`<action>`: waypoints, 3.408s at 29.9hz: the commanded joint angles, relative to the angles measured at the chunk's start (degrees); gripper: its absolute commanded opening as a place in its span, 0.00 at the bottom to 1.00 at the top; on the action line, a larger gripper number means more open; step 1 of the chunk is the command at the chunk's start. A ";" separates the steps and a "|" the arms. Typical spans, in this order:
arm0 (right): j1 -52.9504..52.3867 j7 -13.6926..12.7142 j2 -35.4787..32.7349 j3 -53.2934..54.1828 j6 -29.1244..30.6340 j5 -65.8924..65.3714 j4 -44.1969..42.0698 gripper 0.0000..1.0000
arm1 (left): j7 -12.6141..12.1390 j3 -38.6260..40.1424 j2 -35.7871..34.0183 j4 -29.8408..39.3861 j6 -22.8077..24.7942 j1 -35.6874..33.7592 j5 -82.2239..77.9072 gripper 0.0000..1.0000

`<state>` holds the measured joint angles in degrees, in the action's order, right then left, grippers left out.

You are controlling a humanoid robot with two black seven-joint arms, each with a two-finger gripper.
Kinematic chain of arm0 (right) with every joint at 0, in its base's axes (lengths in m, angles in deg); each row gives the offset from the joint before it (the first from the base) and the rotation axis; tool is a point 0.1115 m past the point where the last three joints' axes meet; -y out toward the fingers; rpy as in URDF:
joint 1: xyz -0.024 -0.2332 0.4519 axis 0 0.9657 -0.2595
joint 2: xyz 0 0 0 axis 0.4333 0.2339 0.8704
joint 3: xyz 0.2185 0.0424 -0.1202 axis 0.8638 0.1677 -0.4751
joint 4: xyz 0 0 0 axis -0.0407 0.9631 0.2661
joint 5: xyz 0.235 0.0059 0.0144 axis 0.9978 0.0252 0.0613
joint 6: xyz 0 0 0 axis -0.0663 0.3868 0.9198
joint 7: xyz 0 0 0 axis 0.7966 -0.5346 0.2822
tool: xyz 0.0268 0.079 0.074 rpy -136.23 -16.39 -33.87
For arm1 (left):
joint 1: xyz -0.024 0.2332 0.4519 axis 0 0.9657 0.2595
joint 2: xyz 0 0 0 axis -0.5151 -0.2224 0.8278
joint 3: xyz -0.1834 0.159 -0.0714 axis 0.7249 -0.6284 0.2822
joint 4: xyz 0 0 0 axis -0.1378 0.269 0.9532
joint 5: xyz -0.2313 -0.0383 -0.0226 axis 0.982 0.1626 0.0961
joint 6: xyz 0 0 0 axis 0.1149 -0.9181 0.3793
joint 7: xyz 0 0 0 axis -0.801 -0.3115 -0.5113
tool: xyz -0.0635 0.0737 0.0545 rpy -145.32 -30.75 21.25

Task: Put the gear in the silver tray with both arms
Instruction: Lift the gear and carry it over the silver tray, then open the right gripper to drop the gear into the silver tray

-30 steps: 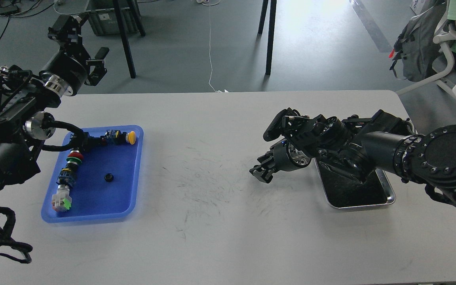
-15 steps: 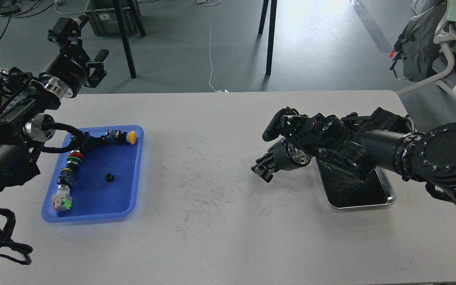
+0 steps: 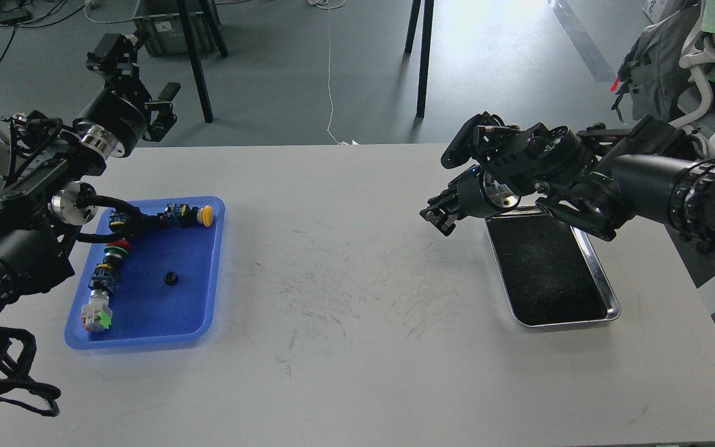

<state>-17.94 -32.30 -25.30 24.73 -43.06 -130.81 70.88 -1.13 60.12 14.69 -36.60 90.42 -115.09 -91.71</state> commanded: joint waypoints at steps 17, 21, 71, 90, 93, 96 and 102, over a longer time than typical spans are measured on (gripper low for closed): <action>-3.25 0.01 -19.39 -4.12 -0.19 -6.13 8.36 0.02 | 0.00 0.90 2.62 -1.54 0.00 0.02 0.52 0.99; -0.01 0.01 -21.33 -4.12 -0.71 -6.40 7.92 0.02 | 0.00 0.81 2.88 -1.54 0.00 0.02 0.52 0.99; 6.77 0.01 -17.55 -1.75 -5.37 -5.78 5.11 0.46 | 0.00 1.51 2.01 -3.39 0.00 0.63 1.48 0.99; 8.79 0.01 -17.64 13.80 -4.49 -0.26 1.15 0.72 | 0.00 4.68 3.85 -3.38 0.00 2.48 9.22 0.99; 9.23 0.01 -17.64 14.78 -4.49 5.45 1.06 0.79 | 0.00 3.97 4.20 -3.30 -0.14 2.48 8.96 0.99; 9.06 0.01 -17.64 14.95 -4.49 8.71 1.06 0.79 | 0.00 4.58 3.76 -2.77 -3.38 2.57 9.31 0.99; 9.05 0.01 -17.47 17.06 -4.49 14.51 0.98 0.80 | 0.00 5.29 3.76 -2.77 0.00 2.66 10.01 0.99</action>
<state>-8.87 -32.30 -42.79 40.55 -47.55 -119.24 71.92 -1.12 65.03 18.31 -39.36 89.25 -112.46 -81.91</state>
